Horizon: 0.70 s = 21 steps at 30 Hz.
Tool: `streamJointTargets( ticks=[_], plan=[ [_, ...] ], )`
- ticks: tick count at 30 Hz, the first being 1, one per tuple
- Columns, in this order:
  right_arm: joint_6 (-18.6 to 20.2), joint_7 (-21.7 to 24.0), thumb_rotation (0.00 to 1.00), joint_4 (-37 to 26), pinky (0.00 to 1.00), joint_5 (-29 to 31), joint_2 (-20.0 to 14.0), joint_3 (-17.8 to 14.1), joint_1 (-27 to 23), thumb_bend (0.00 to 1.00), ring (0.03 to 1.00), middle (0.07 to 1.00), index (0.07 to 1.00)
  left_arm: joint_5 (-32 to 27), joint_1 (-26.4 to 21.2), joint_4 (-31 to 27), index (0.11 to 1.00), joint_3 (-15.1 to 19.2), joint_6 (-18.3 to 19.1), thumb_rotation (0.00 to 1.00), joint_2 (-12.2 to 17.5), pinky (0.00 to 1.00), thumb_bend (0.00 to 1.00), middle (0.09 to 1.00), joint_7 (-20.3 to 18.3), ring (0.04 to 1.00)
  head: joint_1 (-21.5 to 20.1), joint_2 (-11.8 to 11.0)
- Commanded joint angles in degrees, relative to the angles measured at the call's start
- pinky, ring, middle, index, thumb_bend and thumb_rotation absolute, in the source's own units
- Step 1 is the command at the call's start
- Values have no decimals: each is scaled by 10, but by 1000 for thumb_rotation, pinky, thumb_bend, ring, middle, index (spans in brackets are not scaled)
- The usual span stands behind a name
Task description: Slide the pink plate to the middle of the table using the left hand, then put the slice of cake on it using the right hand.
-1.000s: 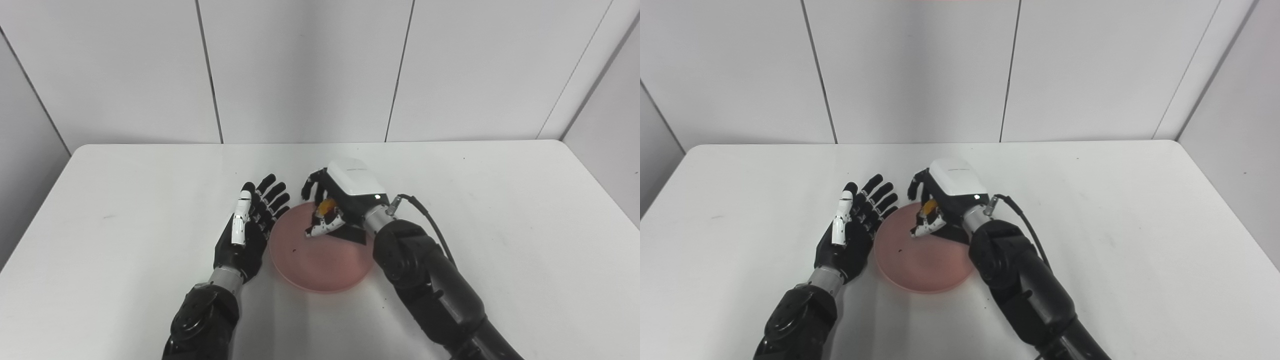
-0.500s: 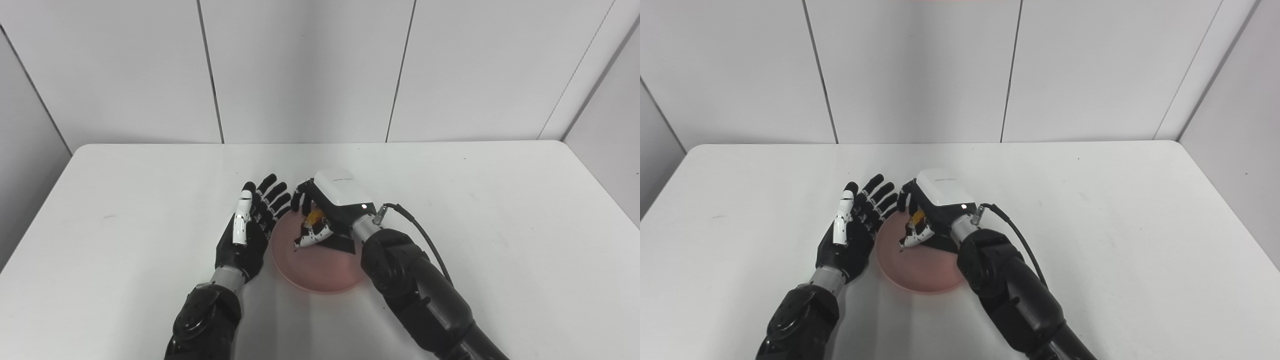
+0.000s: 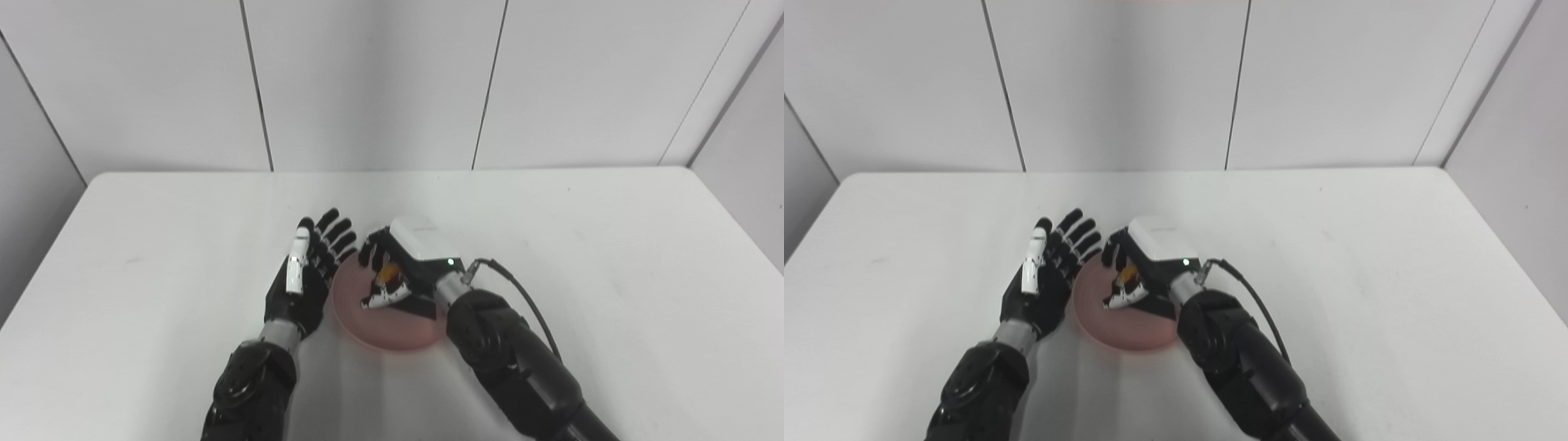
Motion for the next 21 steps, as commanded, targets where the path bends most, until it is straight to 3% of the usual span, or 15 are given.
streamJointTargets(
  ticks=[1,4,5,6,7,9,12,14,17,21],
  plan=[
    [-11,2,0,-17,242,2,-1,0,-4,527,312,469,494,9,2,-1,883,-3,18,1000,0,887,482,896,7,900,1,0],
    [-8,8,4,-30,188,0,-3,1,-3,528,265,474,494,9,1,-1,881,-3,19,1000,-1,893,484,897,6,905,2,0],
    [-5,12,1,-36,217,-3,-4,2,-2,546,308,480,653,8,0,0,881,-2,20,1000,-1,894,484,897,6,906,2,0],
    [-1,16,155,-40,248,-5,-4,2,-2,615,351,521,754,8,0,-1,886,-2,21,1000,-2,895,483,899,6,909,3,0],
    [1,20,188,-44,251,-6,-4,2,-2,629,355,529,765,7,0,-1,886,-2,22,1000,-2,895,483,900,6,909,3,0],
    [3,26,457,-52,375,-10,-4,1,0,693,549,713,843,5,-1,-1,897,-1,22,1000,-2,896,480,907,4,915,3,0],
    [7,39,731,-68,540,-14,-3,0,3,813,783,911,963,0,0,0,904,0,18,1000,-2,905,474,906,0,901,5,0],
    [0,48,875,-76,670,-9,-6,-1,3,883,898,981,993,-1,0,0,894,0,17,1000,-2,912,479,905,-1,905,5,-1],
    [-12,62,967,-89,775,-3,-12,-1,2,939,969,997,999,-6,3,-5,899,0,20,1000,-2,938,480,923,-3,938,4,-2],
    [-13,73,999,-105,807,-7,-16,0,1,975,984,1000,1000,-4,2,-3,905,-3,20,1000,1,956,485,931,-5,954,5,-3]
  ],
)
